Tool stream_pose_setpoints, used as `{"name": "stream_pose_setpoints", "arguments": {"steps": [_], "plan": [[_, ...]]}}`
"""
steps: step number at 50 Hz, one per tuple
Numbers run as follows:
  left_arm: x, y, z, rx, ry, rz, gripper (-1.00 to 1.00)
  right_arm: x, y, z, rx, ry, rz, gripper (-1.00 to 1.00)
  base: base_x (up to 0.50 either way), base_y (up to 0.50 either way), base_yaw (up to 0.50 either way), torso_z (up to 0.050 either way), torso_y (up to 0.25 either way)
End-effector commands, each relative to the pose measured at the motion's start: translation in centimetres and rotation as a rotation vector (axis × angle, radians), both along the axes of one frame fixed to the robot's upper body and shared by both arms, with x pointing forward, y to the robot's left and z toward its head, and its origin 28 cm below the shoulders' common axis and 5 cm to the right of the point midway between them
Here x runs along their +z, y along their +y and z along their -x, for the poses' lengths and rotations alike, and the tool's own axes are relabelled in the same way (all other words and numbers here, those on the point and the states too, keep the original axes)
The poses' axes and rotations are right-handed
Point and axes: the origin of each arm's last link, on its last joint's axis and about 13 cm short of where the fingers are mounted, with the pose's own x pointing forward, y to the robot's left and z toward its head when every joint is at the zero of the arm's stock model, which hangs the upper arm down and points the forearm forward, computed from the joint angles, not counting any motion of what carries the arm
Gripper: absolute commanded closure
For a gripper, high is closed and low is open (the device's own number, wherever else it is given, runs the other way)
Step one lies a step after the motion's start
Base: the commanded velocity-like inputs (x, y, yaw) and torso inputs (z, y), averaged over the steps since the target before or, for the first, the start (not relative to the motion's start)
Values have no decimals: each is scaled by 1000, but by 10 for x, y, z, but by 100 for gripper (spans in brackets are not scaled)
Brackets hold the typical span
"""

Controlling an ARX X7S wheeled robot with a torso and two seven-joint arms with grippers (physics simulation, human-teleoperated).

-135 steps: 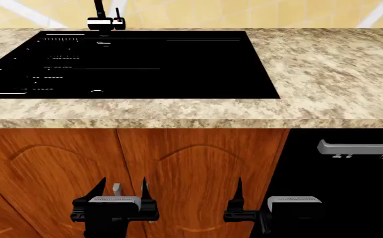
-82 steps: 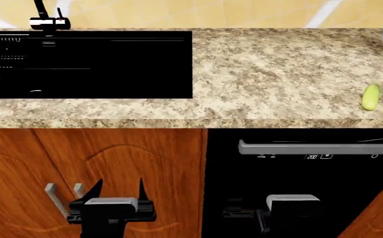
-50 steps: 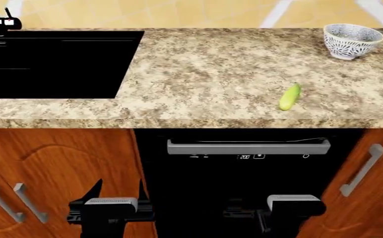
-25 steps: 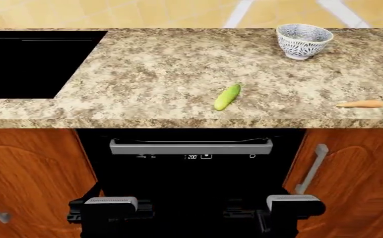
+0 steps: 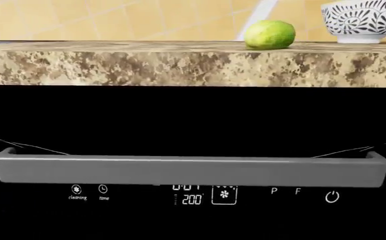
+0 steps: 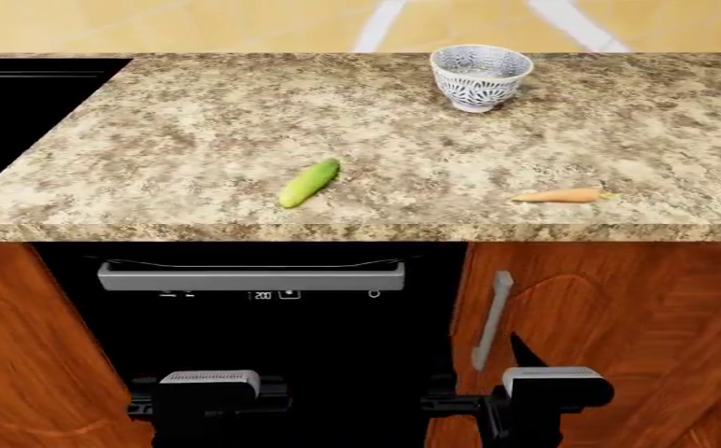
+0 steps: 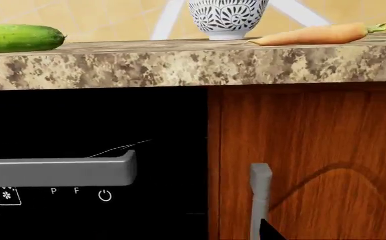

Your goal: Place the two vegetables and bowl onto the tray for setting up a vegetable dip station.

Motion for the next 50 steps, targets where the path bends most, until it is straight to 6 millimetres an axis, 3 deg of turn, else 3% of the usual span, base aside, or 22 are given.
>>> {"name": "stream_pose_setpoints", "arguments": {"steps": [1, 20, 26, 30, 33, 38, 40, 41, 43, 50], "plan": [[-1, 0, 0, 0, 1, 1, -100, -1, 0, 0, 0, 2, 0, -100, 0, -500, 0, 0, 0], [0, 1, 1, 2, 1, 7, -100, 0, 0, 1, -3, -6, 10, -100, 0, -447, 0, 0, 0], [8, 1, 9, 6, -38, 0, -100, 14, -2, 6, -12, -48, 62, -100, 0, 0, 0, 0, 0], [40, 4, 23, -1, -104, 21, -100, 46, -6, 15, -17, -139, 92, -100, 0, 0, 0, 0, 0], [79, 13, 34, 8, -140, -22, -100, 90, -11, 22, -25, -245, 121, -100, 0, 0, 0, 0, 0], [136, 28, 46, -3, -223, -44, -100, 135, -18, 19, -64, -299, 185, -100, 0, 0, 0, 0, 0], [163, 36, 48, -3, -261, -35, -100, 153, -21, 14, -76, -303, 187, -100, 0, 0, 0, 0, 0], [180, 43, 47, 23, -296, -129, -100, 163, -24, 6, -69, -290, 185, -100, 0, 0, 0, 0, 0], [198, 49, 43, 15, -290, -111, -100, 172, -26, -3, -51, -251, 180, -100, 0, 0, 0, 0, 0], [280, 74, 22, 69, -337, -128, -100, 257, -41, -44, -74, -153, 173, -100, 0, 0, 0, 0, 0]]}}
